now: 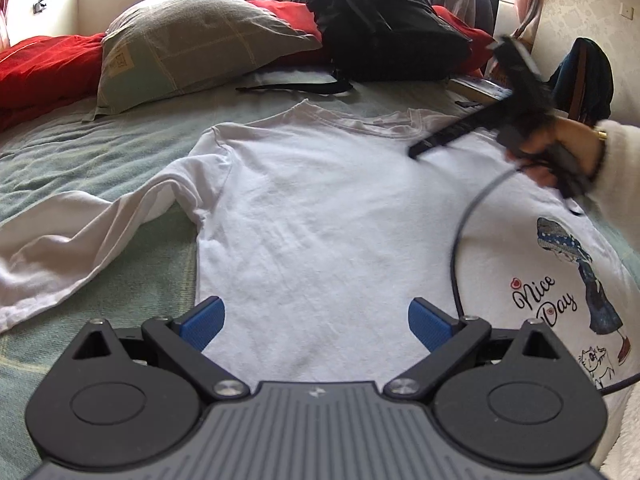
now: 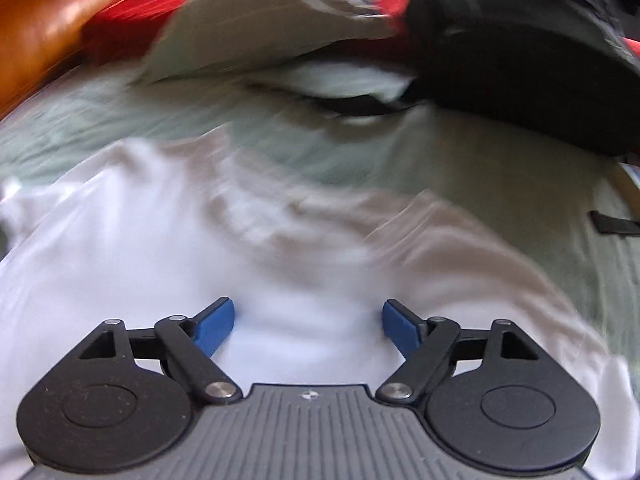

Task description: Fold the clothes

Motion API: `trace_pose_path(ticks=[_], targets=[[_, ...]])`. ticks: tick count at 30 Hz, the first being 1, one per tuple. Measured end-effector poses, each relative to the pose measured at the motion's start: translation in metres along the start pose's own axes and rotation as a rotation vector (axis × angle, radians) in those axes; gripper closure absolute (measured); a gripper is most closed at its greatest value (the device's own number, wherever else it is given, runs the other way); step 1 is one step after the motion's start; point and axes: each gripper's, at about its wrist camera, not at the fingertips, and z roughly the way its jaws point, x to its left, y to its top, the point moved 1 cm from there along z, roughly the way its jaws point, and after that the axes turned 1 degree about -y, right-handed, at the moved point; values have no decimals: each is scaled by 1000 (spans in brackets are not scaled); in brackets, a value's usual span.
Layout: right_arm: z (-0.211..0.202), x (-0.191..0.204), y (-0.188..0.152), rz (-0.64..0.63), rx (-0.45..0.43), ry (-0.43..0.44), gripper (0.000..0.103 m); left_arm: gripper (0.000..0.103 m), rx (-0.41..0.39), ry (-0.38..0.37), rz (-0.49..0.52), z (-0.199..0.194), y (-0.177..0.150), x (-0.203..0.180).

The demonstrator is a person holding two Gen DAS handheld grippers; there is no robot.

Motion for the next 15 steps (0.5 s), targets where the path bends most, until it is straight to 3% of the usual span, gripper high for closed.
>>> trace_pose_path(ticks=[3,6,10,15], targets=[[25,-8,20,25,-18,-15,4,5,-4,4,-5,-5,2,-3],[28,-18,36,52,-22,-3,7,5,-8,14,3,-12,5,-8],[-17,-49,33,105,-69,69,12,5,-14,18,23,-20,8,-17],[-82,-96,7,176,-116,55,12,5,-7,3,47,-17,12,-32]])
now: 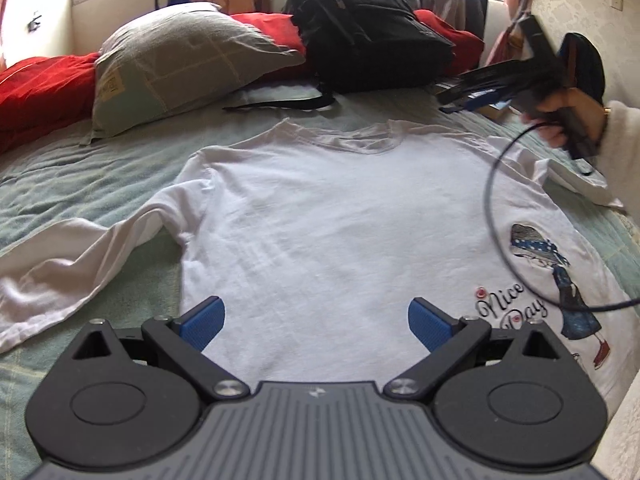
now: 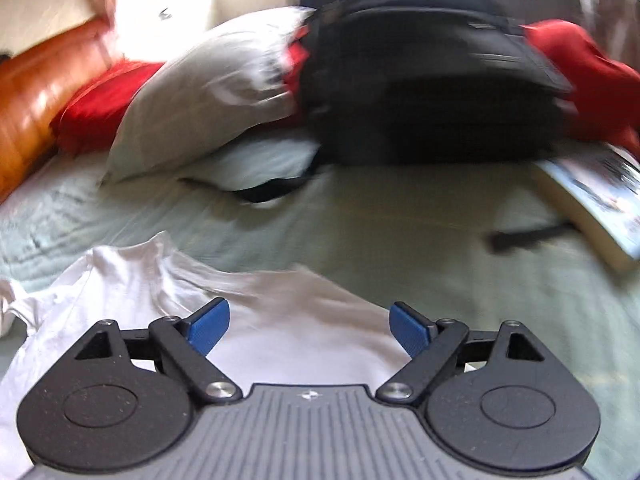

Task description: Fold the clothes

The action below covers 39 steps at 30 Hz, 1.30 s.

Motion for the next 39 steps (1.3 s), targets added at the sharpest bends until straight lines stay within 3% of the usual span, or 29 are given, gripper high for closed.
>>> trace_pose_path(ticks=[9,11,13,16,20,24,26,28,33,36,39], targets=[[-36,-24,-42,157,51,170,11,5,40,-39,37,18,2,-30],[-24,-2,-48,103,78,181,11,5,58,-34,46,24,0,-33],[-6,21,-53,15,101,101,11,5,72,-28,44,29,-2,-33],[34,34,-58,-107,136,-110,9,5,92,-23,30,33,-8,-29],[51,14,-45,-87,79,-188,5,5,136,-2,27,36,-19,-18],[57,6,-29,-66,91,-199,4,3,159,-13,8,38,-23,-3],[49,11,-24,-84,100,-202,5,3,158,18,24,29,-20,0],[23,18,-29,-111,78,-136,5,3,133,29,43,17,-17,2],[-48,62,-55,-258,61,60,0,3,103,-56,41,5,-12,-2],[-69,92,-78,-320,63,130,0,3,146,-77,54,21,-18,-10],[-64,114,-105,-333,96,153,0,3,164,-57,81,28,-30,-15]])
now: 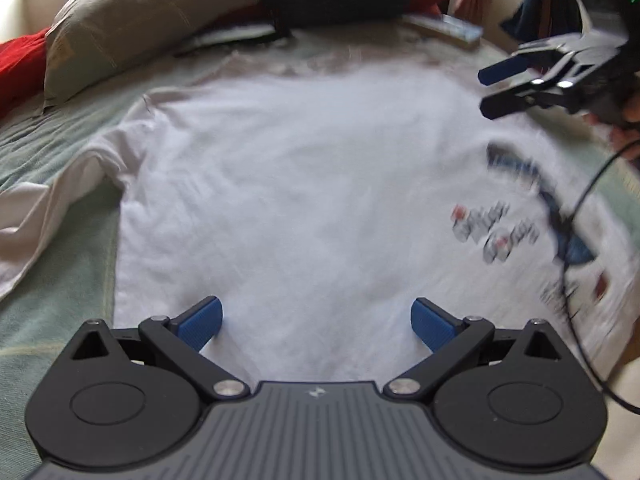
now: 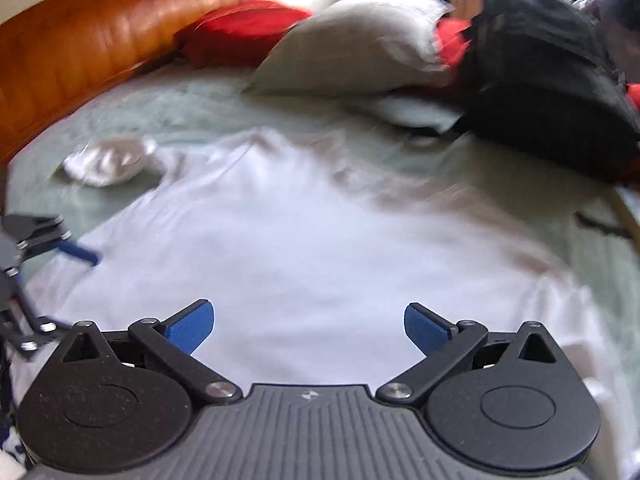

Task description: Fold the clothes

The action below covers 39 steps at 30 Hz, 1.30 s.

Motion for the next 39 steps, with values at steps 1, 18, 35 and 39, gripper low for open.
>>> trace_pose_path(ticks=[1,18,35,39], targets=[[6,7,-7,-2,14,-2,0,2,-4,4,4,-1,-4,0],[-60,51,-157,83,23,-186,0,1,-53,93,26,-77,-112,-15],[-67,70,-181,151,-37,-278,0,1,-101,66,-54,-84,-128,-43],[-68,73,-189,142,-91,-287,0,1,-97,142,-67,-99,-131,-44]])
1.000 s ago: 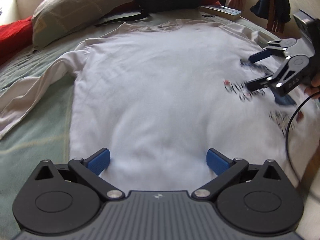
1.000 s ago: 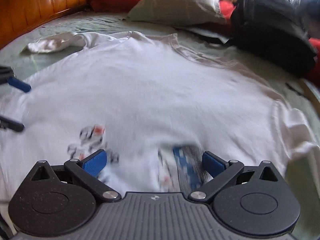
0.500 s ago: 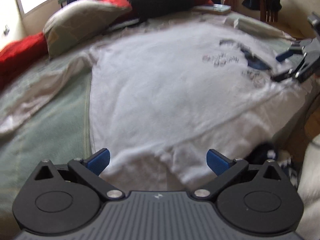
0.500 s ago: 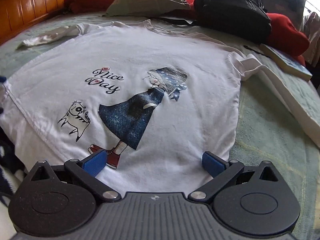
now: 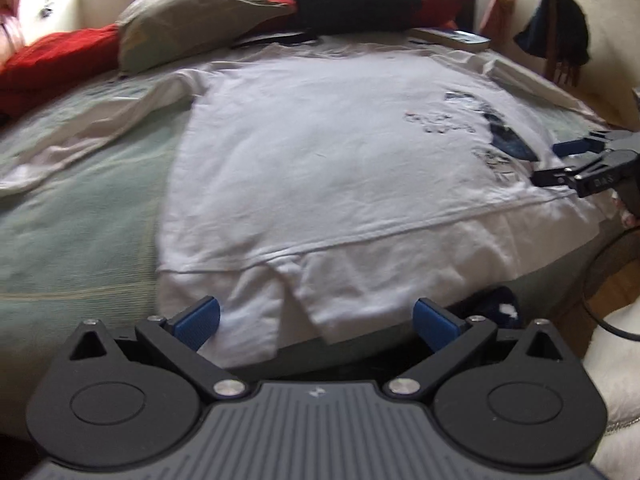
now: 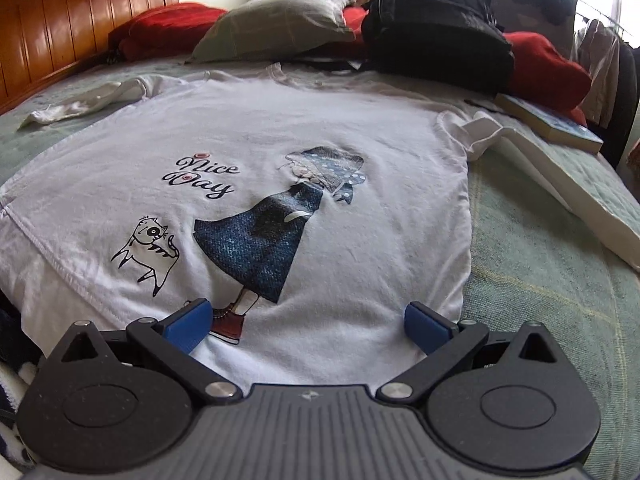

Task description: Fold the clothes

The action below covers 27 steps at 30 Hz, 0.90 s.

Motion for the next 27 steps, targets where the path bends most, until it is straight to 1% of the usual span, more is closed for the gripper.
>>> trace_pose_path(ticks=[2,3,6,7,10,13,15,18,19,21,22,23,25,27], targets=[[-2,1,-4,-3,-28,-4,0,1,-46,17,19,-5,12,-5],[-3,1,-5,-1,-38,-6,0,1,-67,13,24,-4,22,-9],[-6,3,-9,12,-61,-25,0,1,-117,-23,45,7,49,-29],[-8,4,-12,14,-65,-31,0,1,-123,-29,48,12,52,-35],[-17,5,-21,10,-78,-29,0,1,-119,-24,41,27,47,-48],[-30,-2,-35,-3,-90,18,0,1,-114,-18,34,43,41,-61],[-38,-3,-45,-47,-88,45,0,0,-111,-14,29,53,37,-70],[-50,2,-50,-145,-80,39,0,1,-102,19,11,47,37,-74],[-53,3,-48,-159,-86,42,0,1,-102,34,20,44,39,-76],[-60,7,-42,-176,-139,53,0,1,-107,56,40,38,46,-80],[-64,9,-39,-183,-168,65,0,1,-117,55,48,36,52,-83],[-64,12,-37,-187,-179,87,0,1,-125,52,51,35,58,-86],[-60,17,-37,-185,-175,127,0,1,-137,33,54,37,69,-94],[-51,16,-46,-173,-129,145,0,1,-144,13,56,41,77,-102]])
